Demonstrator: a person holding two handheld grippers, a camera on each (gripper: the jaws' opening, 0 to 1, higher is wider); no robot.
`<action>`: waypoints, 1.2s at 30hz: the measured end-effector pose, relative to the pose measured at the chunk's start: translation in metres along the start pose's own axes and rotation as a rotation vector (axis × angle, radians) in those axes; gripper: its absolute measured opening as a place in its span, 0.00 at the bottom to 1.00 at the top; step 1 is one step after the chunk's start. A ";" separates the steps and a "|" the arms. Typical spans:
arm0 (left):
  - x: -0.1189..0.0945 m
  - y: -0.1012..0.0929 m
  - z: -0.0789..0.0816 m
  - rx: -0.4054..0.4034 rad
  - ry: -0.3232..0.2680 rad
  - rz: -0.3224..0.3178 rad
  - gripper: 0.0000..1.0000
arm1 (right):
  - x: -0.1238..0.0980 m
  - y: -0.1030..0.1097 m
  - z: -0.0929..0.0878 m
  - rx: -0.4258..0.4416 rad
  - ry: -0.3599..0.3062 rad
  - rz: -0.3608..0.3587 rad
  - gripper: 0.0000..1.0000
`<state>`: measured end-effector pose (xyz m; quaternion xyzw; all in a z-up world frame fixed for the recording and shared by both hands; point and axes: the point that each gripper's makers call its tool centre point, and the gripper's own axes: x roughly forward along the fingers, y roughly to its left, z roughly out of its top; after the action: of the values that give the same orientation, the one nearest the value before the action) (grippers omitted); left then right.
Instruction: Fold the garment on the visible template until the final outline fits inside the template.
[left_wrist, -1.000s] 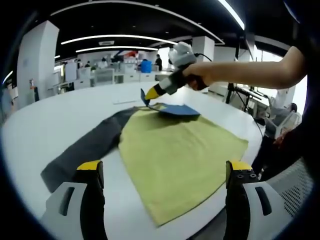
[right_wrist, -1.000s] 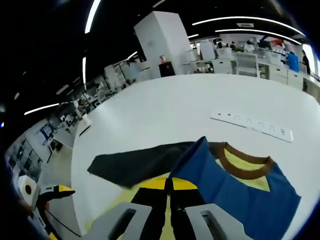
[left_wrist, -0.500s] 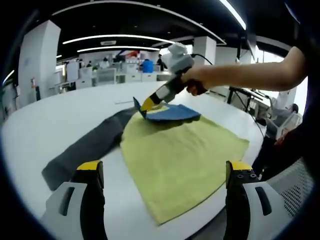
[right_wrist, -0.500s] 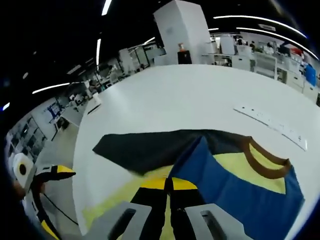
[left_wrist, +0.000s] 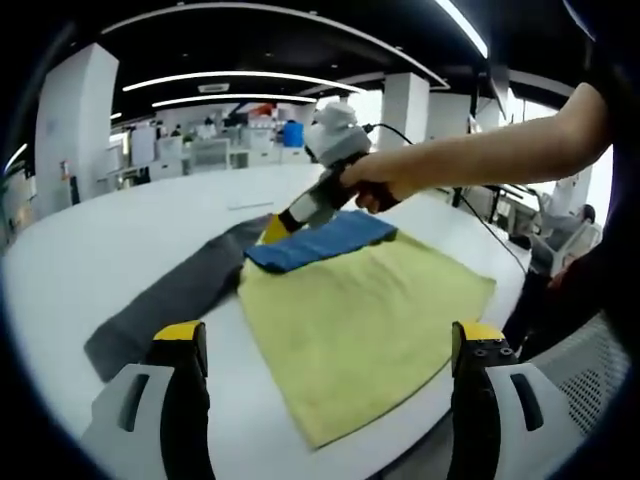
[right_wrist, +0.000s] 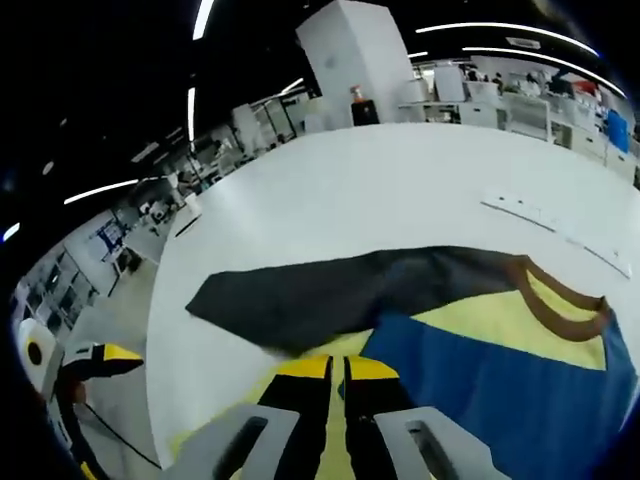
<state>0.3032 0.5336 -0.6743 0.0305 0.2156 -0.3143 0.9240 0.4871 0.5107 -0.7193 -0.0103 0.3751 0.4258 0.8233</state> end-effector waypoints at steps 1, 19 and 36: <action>0.000 0.000 0.001 0.001 -0.002 0.003 0.99 | -0.002 -0.002 0.001 -0.006 -0.004 -0.006 0.08; 0.004 0.005 0.007 0.023 0.001 0.005 0.99 | -0.062 -0.055 0.001 0.005 -0.086 -0.146 0.62; 0.012 -0.002 0.006 0.037 0.005 -0.032 0.99 | -0.130 -0.101 -0.028 0.093 -0.116 -0.203 0.67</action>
<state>0.3125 0.5246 -0.6738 0.0449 0.2125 -0.3329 0.9176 0.4957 0.3464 -0.6887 0.0144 0.3432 0.3224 0.8821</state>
